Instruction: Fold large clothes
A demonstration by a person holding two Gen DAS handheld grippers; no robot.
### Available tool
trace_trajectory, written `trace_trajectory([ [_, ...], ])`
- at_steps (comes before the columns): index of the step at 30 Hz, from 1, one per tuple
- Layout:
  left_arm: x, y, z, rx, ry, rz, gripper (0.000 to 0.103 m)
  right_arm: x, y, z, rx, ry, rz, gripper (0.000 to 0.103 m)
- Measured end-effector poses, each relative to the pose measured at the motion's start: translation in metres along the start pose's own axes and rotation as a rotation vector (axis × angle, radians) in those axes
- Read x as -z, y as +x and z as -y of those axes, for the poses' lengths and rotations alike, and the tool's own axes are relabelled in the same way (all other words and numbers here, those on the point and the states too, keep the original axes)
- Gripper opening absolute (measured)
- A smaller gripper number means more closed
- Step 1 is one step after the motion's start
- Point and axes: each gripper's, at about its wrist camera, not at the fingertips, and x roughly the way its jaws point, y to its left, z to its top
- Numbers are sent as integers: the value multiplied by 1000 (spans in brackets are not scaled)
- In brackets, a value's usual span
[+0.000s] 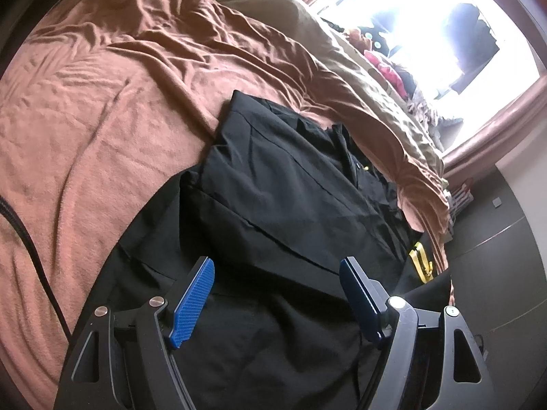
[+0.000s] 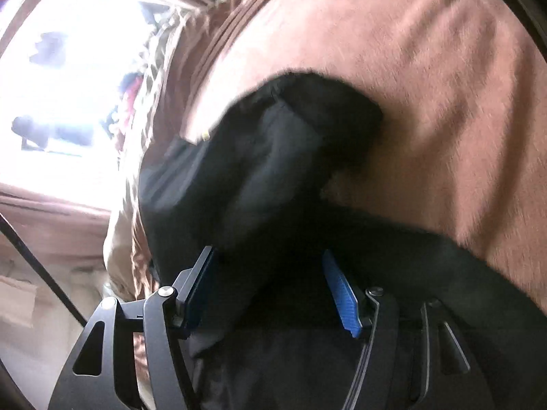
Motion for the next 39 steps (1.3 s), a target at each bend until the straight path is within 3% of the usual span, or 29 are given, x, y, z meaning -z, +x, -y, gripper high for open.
trace_trajectory([
  [1, 1, 0, 0, 1, 0, -1, 77, -1, 1, -4, 10, -27, 23, 49],
  [2, 1, 0, -1, 2, -2, -2, 77, 1, 2, -5, 7, -40, 33, 29],
  [4, 0, -2, -3, 8, -13, 7, 77, 6, 5, -8, -21, -62, 36, 15],
  [8, -4, -8, -10, -2, -37, 30, 77, 24, 4, -17, -71, -147, 74, 3],
  [16, -16, -26, -30, 57, -91, 52, 77, 84, -51, -102, -133, -492, 203, 3],
  [20, -20, -32, -42, 70, -135, 58, 77, 114, -65, -135, -163, -632, 202, 3],
  [25, -24, -36, -57, 64, -192, 73, 77, 149, -55, -182, -188, -764, 162, 3],
  [34, -28, -45, -89, 67, -312, 116, 77, 191, 34, -241, -195, -919, -20, 3],
  [39, -30, -53, -103, 62, -354, 143, 77, 220, 99, -246, -242, -913, -270, 3],
])
